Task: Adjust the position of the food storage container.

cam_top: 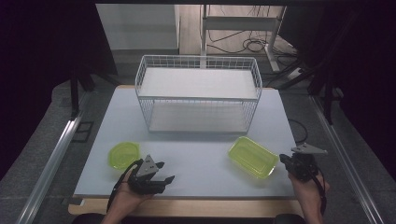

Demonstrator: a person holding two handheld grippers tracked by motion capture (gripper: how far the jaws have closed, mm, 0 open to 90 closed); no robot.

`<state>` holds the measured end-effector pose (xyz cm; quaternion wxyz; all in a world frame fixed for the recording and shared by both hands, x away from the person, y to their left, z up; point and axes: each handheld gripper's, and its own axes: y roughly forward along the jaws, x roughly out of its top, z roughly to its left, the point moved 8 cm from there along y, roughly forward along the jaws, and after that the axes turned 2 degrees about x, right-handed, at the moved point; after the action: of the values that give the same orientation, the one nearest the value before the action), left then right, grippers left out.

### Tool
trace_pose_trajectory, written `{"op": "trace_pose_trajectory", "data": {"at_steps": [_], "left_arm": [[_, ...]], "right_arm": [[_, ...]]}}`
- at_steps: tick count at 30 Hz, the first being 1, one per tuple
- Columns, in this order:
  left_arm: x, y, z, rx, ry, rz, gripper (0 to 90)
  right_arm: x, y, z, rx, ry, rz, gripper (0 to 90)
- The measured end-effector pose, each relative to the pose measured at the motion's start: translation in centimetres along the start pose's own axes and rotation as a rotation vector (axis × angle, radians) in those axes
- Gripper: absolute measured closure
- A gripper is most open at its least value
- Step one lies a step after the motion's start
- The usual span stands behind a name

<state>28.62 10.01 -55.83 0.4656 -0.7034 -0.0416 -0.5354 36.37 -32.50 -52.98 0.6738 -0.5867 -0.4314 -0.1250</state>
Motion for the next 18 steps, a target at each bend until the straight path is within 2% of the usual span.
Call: {"op": "trace_pose_trajectory", "data": {"at_steps": [4, 9, 13, 16, 18], "left_arm": [[0.3, 0.1, 0.1, -0.013, -0.007, -0.008, 53.3], [0.5, 0.4, -0.2, -0.040, -0.005, 0.002, 65.5], [0.8, 0.7, -0.3, -0.049, 0.005, 0.010, 73.1], [0.9, 0.9, -0.4, -0.055, 0.012, 0.017, 78.5], [0.9, 1.0, -0.4, -0.058, 0.015, 0.021, 79.2]], "right_arm": [[-0.2, 0.6, -0.1, 0.001, 0.004, 0.020, 87.8], [0.1, 1.1, -0.1, 0.008, 0.012, 0.019, 87.7], [0.4, 1.7, 0.4, 0.026, 0.008, 0.023, 87.4], [0.9, 2.4, 1.4, 0.053, -0.009, 0.026, 86.9], [1.0, 2.6, 1.6, 0.057, -0.017, 0.027, 86.9]]}}
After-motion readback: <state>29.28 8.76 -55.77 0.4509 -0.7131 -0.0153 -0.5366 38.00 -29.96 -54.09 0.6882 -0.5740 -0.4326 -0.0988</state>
